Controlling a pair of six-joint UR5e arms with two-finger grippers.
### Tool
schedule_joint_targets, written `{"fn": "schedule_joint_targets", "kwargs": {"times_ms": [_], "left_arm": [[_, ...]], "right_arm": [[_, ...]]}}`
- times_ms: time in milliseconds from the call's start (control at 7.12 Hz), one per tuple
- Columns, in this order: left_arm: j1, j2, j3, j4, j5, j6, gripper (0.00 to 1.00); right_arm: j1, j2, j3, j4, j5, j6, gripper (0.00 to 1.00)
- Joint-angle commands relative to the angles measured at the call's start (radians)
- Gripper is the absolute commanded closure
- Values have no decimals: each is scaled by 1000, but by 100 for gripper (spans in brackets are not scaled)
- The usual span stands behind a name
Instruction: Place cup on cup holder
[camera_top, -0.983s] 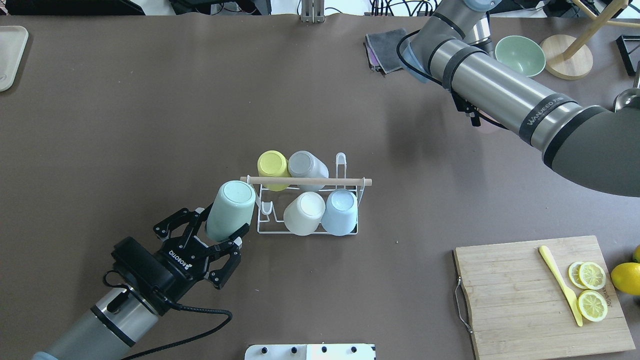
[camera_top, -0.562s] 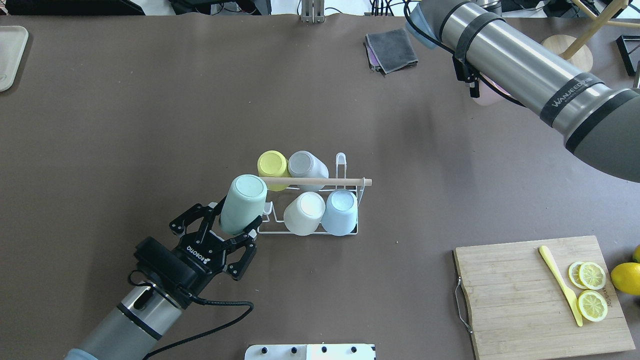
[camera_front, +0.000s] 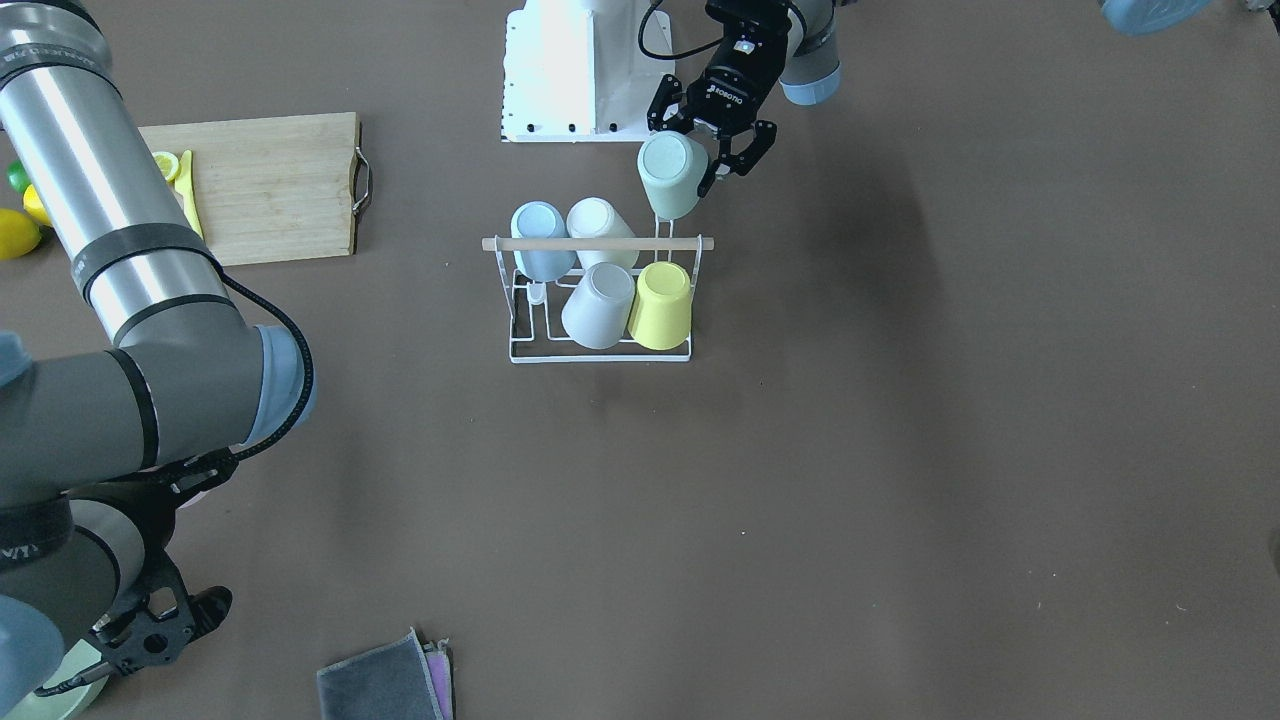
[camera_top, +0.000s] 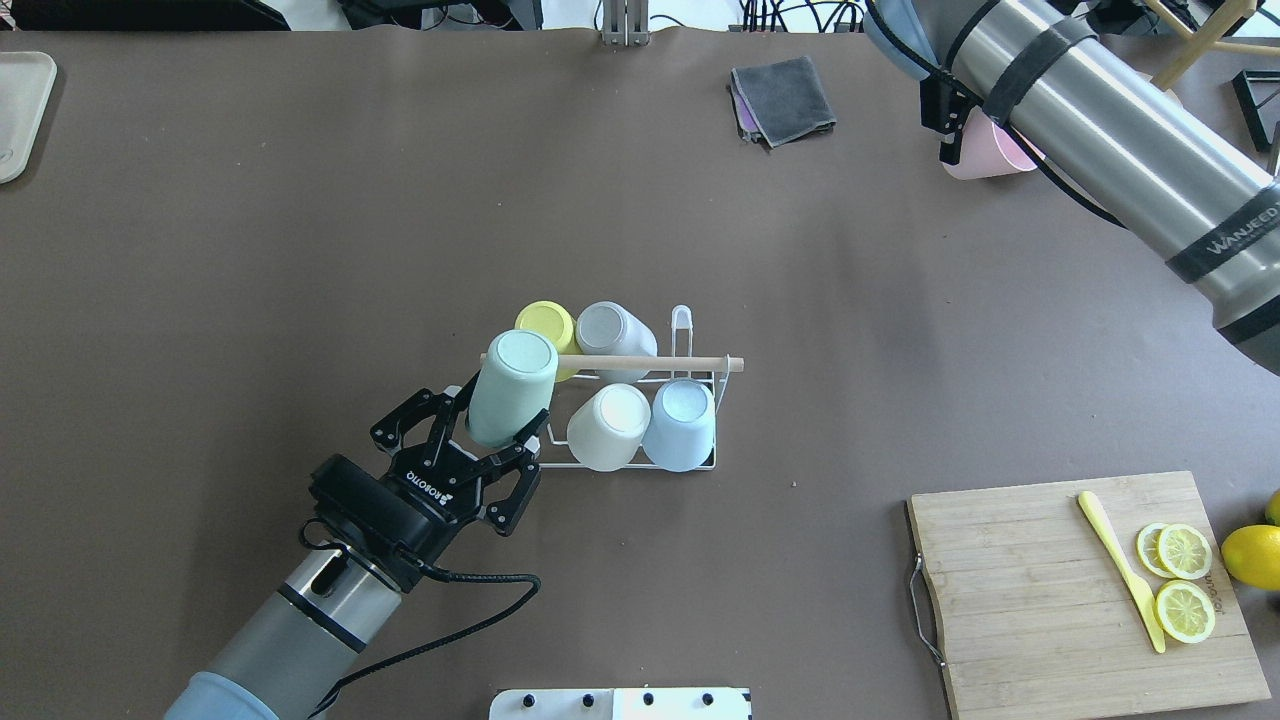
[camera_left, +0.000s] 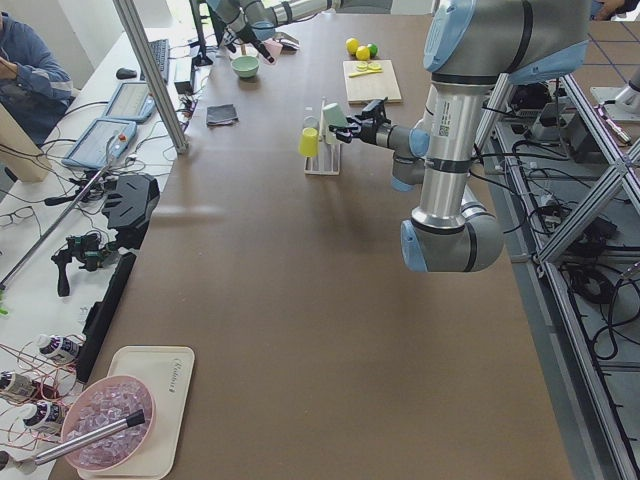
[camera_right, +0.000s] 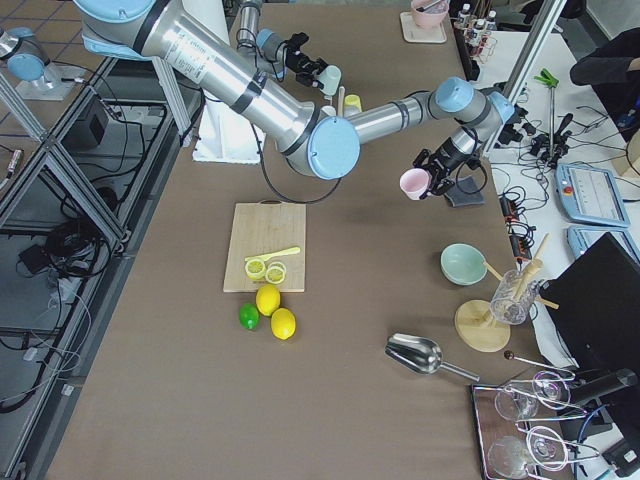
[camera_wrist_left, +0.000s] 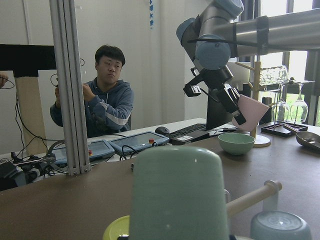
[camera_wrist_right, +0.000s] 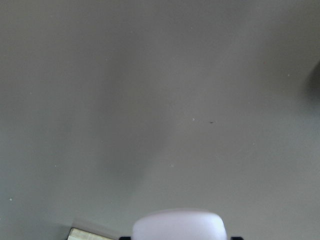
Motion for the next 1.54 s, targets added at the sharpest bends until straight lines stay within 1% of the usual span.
{"fn": "schedule_joint_targets", "kwargs": {"times_ms": [0, 140, 281, 421, 562, 702, 843, 983, 1123, 1404], "left_arm": [[-6, -17, 28, -2, 0, -1, 95], [-6, -32, 42, -2, 0, -5, 93], [-6, -32, 45, -1, -2, -5, 92], [-6, -34, 51, -1, -2, -6, 91], [-6, -43, 71, -1, -2, -14, 87], [-6, -43, 71, -4, -3, -18, 77], [-6, -41, 73, -4, -11, -61, 44], [-4, -41, 73, -4, -12, -83, 2], [-3, -40, 73, -4, -9, -83, 1], [-1, -40, 74, -4, -9, -83, 1]], "right_arm": [[26, -107, 232, 96, 11, 124, 100], [25, -140, 323, 148, 20, 218, 100], [16, -188, 399, 242, 55, 316, 100], [7, -228, 433, 383, 70, 400, 100], [-27, -256, 477, 510, 68, 501, 100], [-49, -285, 517, 647, 68, 592, 100], [-78, -331, 593, 793, 61, 708, 100], [-79, -342, 626, 912, 61, 808, 100], [-79, -358, 640, 997, 48, 821, 100], [-114, -371, 642, 1189, -32, 832, 100]]}}
